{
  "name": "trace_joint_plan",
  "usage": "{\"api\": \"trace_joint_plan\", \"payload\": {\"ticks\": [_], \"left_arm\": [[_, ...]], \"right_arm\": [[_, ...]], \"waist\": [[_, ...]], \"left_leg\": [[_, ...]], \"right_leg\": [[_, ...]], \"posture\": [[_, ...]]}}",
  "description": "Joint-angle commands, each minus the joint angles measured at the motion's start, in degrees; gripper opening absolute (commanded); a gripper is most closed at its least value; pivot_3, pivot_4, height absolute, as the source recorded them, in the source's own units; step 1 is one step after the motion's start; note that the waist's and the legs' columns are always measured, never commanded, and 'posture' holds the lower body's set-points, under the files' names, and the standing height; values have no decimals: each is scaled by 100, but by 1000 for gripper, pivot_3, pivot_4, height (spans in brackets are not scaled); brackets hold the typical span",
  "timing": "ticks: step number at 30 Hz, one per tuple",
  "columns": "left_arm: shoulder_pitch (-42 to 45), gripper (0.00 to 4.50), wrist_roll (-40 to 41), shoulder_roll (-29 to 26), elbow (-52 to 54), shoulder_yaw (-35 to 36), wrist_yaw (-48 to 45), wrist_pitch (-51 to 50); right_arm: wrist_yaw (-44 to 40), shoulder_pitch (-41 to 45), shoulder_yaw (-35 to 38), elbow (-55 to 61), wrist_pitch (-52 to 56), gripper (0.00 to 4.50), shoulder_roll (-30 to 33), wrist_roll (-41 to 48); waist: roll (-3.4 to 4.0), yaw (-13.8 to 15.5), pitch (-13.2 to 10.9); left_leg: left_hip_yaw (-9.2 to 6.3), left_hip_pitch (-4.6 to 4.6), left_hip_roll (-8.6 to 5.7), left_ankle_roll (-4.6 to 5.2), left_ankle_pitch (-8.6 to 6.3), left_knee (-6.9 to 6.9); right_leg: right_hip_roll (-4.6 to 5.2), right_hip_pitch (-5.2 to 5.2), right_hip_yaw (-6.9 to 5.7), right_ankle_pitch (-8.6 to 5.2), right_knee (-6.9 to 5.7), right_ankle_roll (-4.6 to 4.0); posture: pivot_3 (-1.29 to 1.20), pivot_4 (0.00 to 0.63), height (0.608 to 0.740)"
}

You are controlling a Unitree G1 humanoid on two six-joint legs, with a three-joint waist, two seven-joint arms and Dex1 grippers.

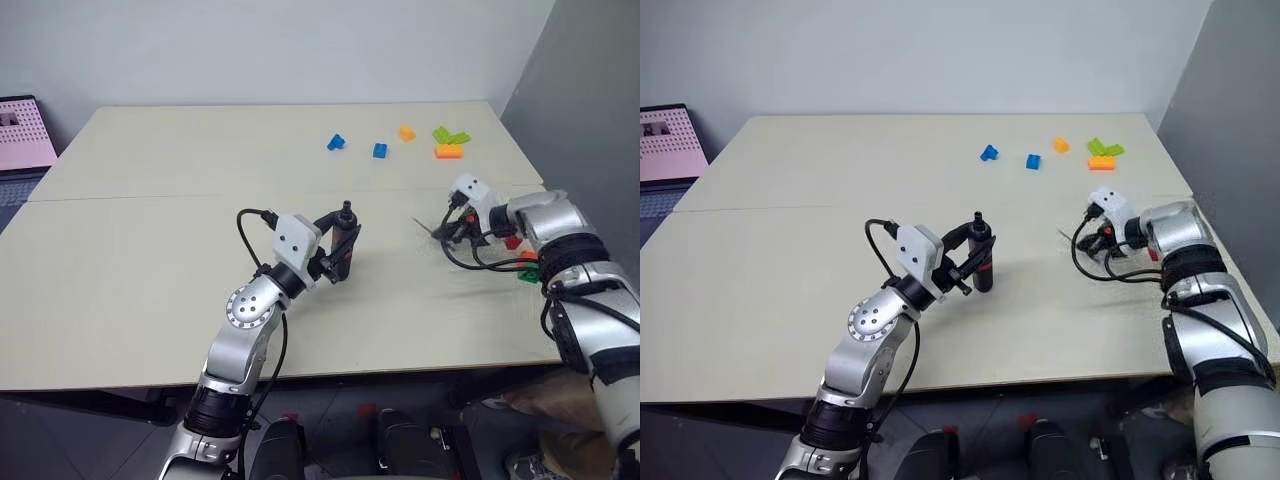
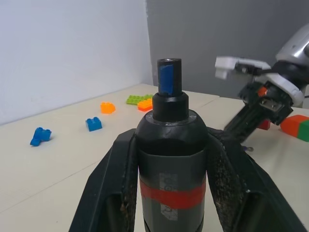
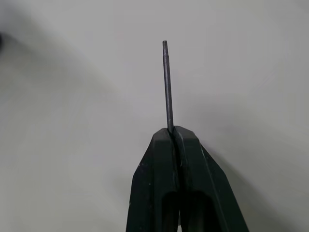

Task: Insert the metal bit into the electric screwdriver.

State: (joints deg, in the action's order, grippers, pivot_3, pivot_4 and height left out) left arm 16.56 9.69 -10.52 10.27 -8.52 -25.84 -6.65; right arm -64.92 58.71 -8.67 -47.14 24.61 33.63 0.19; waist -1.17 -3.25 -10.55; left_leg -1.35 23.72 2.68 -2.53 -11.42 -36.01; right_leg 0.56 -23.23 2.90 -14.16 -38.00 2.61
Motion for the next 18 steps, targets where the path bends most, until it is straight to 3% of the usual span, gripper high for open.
{"api": "trace_joint_plan", "payload": {"ticks": [1,6,10,12,18], "left_arm": [[-140,1634,-113,-87,95,199,245,-216],[-205,1634,-127,0,325,170,455,-357],[-13,1634,-409,279,391,82,958,-289],[62,1634,-437,398,394,74,1086,-306],[131,1633,-315,421,495,18,937,-445]], "right_arm": [[520,-611,932,2044,625,0,-39,809],[1516,-1390,1743,4430,1196,0,-646,1668],[2554,-1773,2137,6110,1243,0,-1949,2707],[2835,-1851,2208,6503,1360,0,-2356,3147],[3179,-1783,2175,6749,1675,0,-2630,3992]], "waist": [[0,1,0],[0,-23,0],[1,-20,0],[1,-13,0],[1,56,-1]], "left_leg": [[-1,2,0,0,0,0],[-3,1,3,0,0,-1],[-11,-1,5,0,0,-2],[-12,2,6,0,0,1],[-7,17,3,0,0,-1]], "right_leg": [[0,-1,-1,0,0,0],[-4,-5,1,1,-5,1],[-10,-4,-2,1,-8,1],[-11,-6,-2,1,-6,1],[-3,-7,-6,1,11,0]], "posture": [[0,150,740],[0,150,740],[0,150,740],[0,150,740],[0,150,740]]}}
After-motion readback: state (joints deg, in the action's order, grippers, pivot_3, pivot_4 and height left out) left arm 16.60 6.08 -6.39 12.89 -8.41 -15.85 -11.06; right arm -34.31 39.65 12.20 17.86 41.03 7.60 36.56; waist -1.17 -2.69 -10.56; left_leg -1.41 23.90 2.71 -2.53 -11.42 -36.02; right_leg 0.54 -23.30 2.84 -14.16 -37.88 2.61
